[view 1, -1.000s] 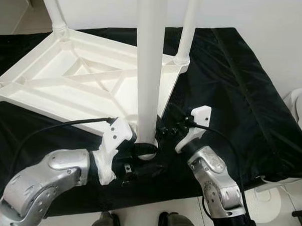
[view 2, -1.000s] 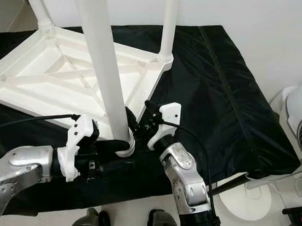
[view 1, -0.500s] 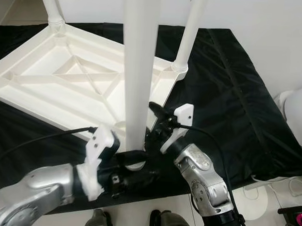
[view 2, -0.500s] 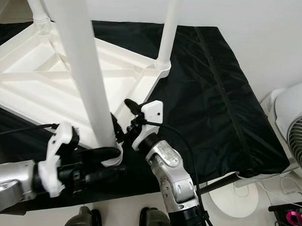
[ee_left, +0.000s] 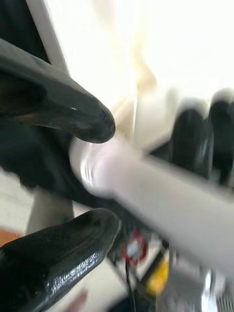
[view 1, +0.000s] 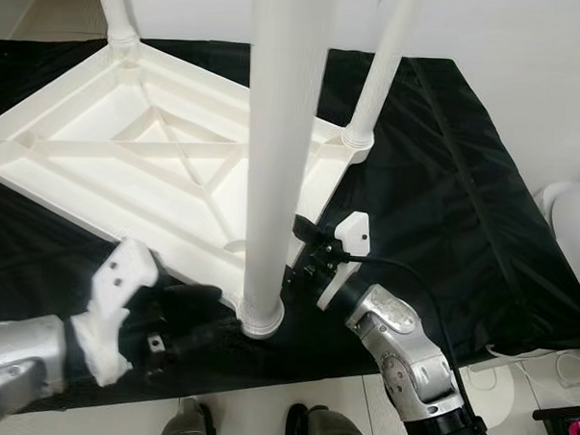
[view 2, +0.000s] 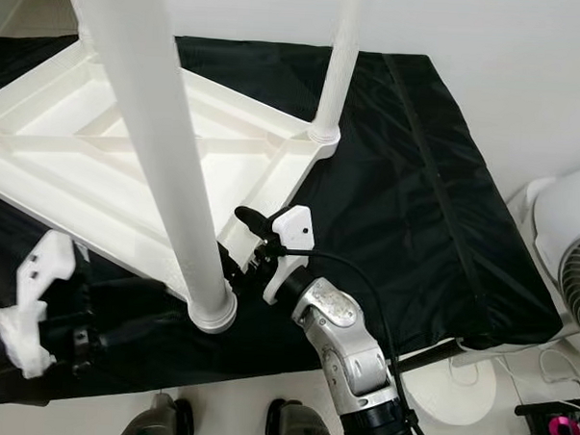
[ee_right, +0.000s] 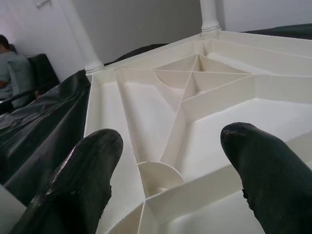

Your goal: Building children table

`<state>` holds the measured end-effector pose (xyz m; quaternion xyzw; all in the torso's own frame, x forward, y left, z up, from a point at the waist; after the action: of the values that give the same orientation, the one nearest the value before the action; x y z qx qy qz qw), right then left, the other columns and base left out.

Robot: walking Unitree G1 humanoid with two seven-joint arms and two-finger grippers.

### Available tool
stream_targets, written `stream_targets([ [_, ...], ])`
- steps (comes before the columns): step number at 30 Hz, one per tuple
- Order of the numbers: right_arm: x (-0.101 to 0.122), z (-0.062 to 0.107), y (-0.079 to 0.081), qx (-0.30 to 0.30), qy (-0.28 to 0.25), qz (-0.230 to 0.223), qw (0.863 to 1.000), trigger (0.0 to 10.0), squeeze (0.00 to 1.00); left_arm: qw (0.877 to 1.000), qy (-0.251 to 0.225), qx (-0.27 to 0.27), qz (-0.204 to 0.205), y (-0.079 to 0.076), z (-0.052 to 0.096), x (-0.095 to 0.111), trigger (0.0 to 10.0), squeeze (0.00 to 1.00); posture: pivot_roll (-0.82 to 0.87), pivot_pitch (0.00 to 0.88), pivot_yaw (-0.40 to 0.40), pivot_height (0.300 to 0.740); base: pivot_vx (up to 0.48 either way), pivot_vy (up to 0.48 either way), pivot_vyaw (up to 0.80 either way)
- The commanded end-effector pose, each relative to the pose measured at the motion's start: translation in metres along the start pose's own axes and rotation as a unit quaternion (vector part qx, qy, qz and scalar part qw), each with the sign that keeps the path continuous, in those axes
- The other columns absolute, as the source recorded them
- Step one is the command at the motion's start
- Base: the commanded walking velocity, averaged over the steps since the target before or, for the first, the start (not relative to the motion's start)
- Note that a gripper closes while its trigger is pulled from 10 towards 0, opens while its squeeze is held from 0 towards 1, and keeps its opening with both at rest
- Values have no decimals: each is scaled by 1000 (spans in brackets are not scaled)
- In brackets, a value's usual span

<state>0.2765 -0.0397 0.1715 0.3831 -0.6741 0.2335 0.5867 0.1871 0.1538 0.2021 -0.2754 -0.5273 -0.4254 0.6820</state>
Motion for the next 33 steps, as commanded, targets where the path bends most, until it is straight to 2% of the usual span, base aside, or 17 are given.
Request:
stream_targets([
  [1,-2,3,-4,0,5,-3,1000,10000,0,999,-2,-44,-11,-5,6,3,10000,0,23,167,-24,740,0,0,0],
  [2,0,6,-11,-6,6,5,1000,10000,0,999,22,-5,-28,12,18,2,10000,0,22,167,-22,740,0,0,0],
  [4,0,6,-11,-6,6,5,1000,10000,0,999,22,-5,-28,12,18,2,10000,0,22,167,-22,740,0,0,0],
  [5,2,8,-16,-12,5,12,1000,10000,0,997,52,36,-38,28,26,-5,10000,0,22,167,-22,740,0,0,0],
  [8,3,10,-20,-18,5,17,1000,10000,0,996,65,52,-42,35,29,-9,10000,0,28,165,-20,740,0,0,0],
  [9,7,12,-31,-37,0,28,999,10000,0,992,87,77,-49,47,30,-17,10000,0,27,164,-19,740,0,0,0],
  [14,15,16,-45,-65,-13,41,997,10000,0,984,114,127,-47,65,31,-30,10000,0,22,162,-15,740,0,0,0],
  [15,19,17,-52,-78,-19,47,996,10000,0,978,127,159,-51,76,30,-35,10000,0,18,159,-14,740,0,0,0],
  [16,19,17,-52,-78,-19,47,996,10000,0,978,127,159,-51,76,30,-35,10000,0,18,159,-14,740,0,0,0],
  [17,23,20,-60,-96,-27,51,994,10000,0,970,137,195,-47,89,30,-41,10000,0,14,156,-11,740,0,0,0],
  [19,23,20,-60,-96,-27,51,994,10000,0,970,137,195,-47,89,30,-41,10000,0,14,156,-11,740,0,0,0],
  [23,30,34,-88,-169,-28,77,982,10000,0,942,156,293,-50,129,25,-50,10000,0,-10,156,4,740,0,0,0],
  [24,30,34,-88,-169,-28,77,982,10000,0,942,156,293,-50,129,25,-50,10000,0,-10,156,4,740,0,0,0],
  [26,28,39,-97,-197,-19,90,976,10000,0,929,165,327,-57,143,26,-52,10000,0,-15,156,6,740,0,0,0],
  [28,27,41,-99,-205,-17,95,974,10000,0,925,168,337,-60,147,27,-52,10000,0,-15,156,6,740,0,0,0],
  [30,23,43,-107,-239,-10,89,967,10000,0,911,173,370,-54,158,30,-54,10000,0,-25,155,11,740,0,0,0],
  [33,20,41,-114,-267,-9,80,960,10000,0,901,175,393,-52,168,31,-55,10000,0,-30,153,14,740,0,0,0],
])
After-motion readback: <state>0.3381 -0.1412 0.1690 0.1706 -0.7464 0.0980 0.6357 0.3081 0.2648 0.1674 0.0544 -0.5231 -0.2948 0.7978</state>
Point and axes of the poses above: a point about 5 cm out from each wrist's last joint towards the gripper, its own z axis pointing back from the gripper into the wrist, its own x axis along the axis of the wrist's last joint, y = z × x, the point moved 3 cm from there along -z, pointing out of the wrist towards the gripper, and after that the axes turned 5 degrees about -z, right-handed, at the moved point
